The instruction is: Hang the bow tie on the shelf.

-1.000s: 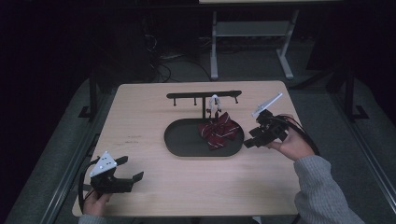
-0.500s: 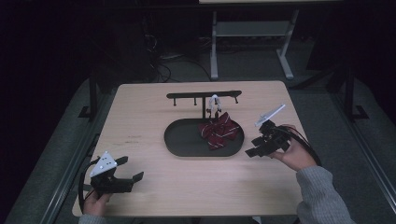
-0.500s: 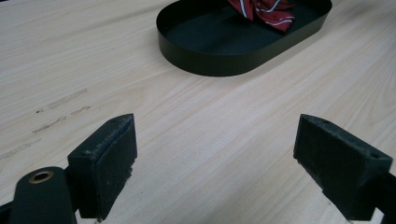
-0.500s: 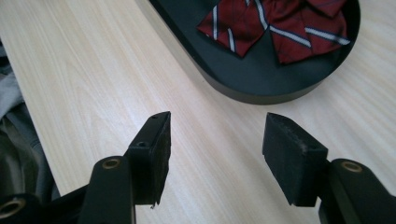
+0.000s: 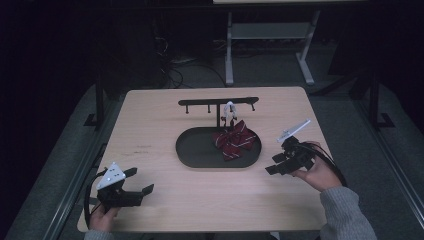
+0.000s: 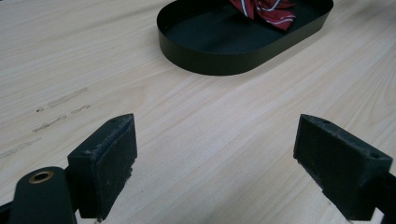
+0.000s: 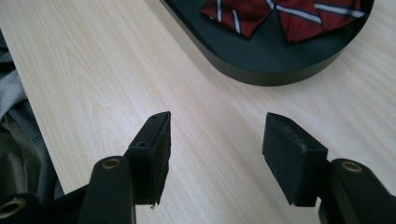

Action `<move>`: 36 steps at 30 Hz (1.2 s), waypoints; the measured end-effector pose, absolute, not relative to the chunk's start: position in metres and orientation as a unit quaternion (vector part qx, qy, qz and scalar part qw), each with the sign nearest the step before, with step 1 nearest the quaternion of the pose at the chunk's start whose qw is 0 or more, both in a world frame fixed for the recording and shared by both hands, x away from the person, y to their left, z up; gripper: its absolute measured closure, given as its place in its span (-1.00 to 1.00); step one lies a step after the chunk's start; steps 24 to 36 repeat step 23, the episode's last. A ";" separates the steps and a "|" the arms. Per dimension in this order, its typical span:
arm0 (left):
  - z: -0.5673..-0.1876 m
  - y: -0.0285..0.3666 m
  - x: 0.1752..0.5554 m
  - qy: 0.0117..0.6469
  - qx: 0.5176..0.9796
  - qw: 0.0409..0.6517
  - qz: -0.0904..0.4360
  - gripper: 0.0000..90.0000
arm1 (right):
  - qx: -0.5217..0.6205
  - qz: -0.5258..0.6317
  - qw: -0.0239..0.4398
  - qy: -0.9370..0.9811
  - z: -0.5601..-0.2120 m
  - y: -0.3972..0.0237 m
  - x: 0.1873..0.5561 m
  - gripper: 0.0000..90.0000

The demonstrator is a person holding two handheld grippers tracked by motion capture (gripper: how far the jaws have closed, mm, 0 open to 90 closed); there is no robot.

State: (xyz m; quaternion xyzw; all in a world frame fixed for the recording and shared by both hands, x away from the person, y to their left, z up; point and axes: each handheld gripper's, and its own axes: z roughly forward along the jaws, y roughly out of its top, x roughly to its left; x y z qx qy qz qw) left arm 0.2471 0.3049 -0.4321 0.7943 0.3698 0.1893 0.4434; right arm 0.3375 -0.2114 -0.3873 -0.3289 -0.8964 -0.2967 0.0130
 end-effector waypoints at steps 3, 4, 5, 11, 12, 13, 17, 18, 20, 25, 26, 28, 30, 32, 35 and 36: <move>-0.432 0.305 0.247 0.369 0.794 0.445 0.190 -0.71 | -0.330 -0.298 0.015 -0.896 -0.391 -0.213 0.334 -0.08; -0.432 0.304 0.247 0.368 0.794 0.444 0.190 -0.71 | -0.329 -0.299 0.013 -0.896 -0.392 -0.213 0.333 -0.08; -0.432 0.304 0.247 0.368 0.795 0.444 0.191 -0.71 | -0.331 -0.299 0.015 -0.895 -0.393 -0.214 0.331 -0.08; -0.432 0.303 0.247 0.368 0.796 0.442 0.190 -0.71 | -0.335 -0.304 0.017 -0.892 -0.401 -0.218 0.320 -0.08; -0.432 0.303 0.247 0.368 0.796 0.442 0.189 -0.71 | -0.335 -0.305 0.015 -0.891 -0.402 -0.219 0.318 -0.08; -0.432 0.303 0.247 0.367 0.796 0.442 0.189 -0.71 | -0.336 -0.306 0.014 -0.891 -0.404 -0.220 0.317 -0.08; -0.433 0.302 0.247 0.369 0.795 0.443 0.188 -0.71 | -0.337 -0.309 0.012 -0.889 -0.409 -0.221 0.310 -0.08; -0.433 0.302 0.248 0.368 0.795 0.443 0.189 -0.71 | -0.337 -0.311 0.014 -0.888 -0.411 -0.221 0.308 -0.08; -0.433 0.302 0.247 0.370 0.794 0.443 0.188 -0.71 | -0.339 -0.310 0.009 -0.888 -0.413 -0.222 0.304 -0.08; -0.433 0.303 0.248 0.363 0.800 0.438 0.191 -0.71 | -0.342 -0.312 0.005 -0.886 -0.416 -0.222 0.296 -0.08; -0.433 0.303 0.248 0.363 0.800 0.438 0.191 -0.71 | -0.342 -0.312 0.005 -0.886 -0.416 -0.222 0.296 -0.08; -0.433 0.303 0.248 0.363 0.800 0.438 0.191 -0.71 | -0.342 -0.312 0.005 -0.886 -0.416 -0.222 0.296 -0.08; -0.433 0.303 0.248 0.363 0.800 0.438 0.191 -0.71 | -0.342 -0.312 0.005 -0.886 -0.416 -0.222 0.296 -0.08; -0.433 0.303 0.248 0.363 0.800 0.438 0.191 -0.71 | -0.342 -0.312 0.005 -0.886 -0.416 -0.222 0.296 -0.08; -0.433 0.303 0.248 0.363 0.800 0.438 0.191 -0.71 | -0.342 -0.312 0.005 -0.886 -0.416 -0.222 0.296 -0.08; -0.433 0.303 0.248 0.363 0.800 0.438 0.191 -0.71 | -0.342 -0.312 0.005 -0.886 -0.416 -0.222 0.296 -0.08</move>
